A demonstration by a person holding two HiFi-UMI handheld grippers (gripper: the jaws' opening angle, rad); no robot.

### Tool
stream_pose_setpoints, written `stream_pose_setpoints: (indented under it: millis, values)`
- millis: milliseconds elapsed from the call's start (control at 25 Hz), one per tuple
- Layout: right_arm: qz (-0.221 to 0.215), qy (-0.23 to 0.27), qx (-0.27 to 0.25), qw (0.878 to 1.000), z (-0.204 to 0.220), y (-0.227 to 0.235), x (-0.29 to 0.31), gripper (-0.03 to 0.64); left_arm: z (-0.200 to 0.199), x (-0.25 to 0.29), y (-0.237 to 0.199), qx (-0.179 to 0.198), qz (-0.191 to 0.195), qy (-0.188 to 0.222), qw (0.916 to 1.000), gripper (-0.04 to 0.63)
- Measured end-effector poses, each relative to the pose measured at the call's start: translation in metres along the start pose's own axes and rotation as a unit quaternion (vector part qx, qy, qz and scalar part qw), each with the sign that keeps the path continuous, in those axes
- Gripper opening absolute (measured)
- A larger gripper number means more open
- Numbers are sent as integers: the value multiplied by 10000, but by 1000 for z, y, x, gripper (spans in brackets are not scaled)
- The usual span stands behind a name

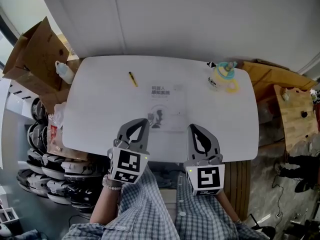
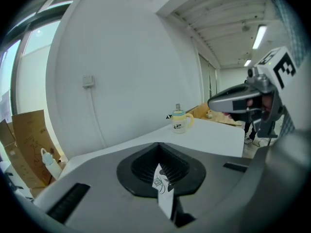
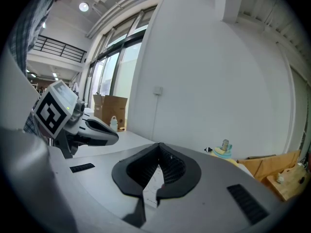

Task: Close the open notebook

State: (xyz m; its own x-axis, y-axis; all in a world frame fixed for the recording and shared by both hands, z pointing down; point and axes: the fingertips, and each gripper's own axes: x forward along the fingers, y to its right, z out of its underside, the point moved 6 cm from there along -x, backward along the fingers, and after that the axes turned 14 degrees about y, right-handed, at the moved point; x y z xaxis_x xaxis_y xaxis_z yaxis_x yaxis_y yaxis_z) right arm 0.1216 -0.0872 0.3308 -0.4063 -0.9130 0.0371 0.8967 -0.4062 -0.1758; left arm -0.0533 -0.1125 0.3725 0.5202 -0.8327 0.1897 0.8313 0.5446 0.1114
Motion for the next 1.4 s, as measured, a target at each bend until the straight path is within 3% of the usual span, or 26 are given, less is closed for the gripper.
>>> stream_pose_setpoints:
  millis: [280,1400]
  values:
    - [19,21,-21,10000,-2,-3,0,12,-12,-7,4,-114,208,218,9995,8]
    - [229,-152,-42,9996,3,-2,-17,12,-17,1,24,-128,683,296,9971,8]
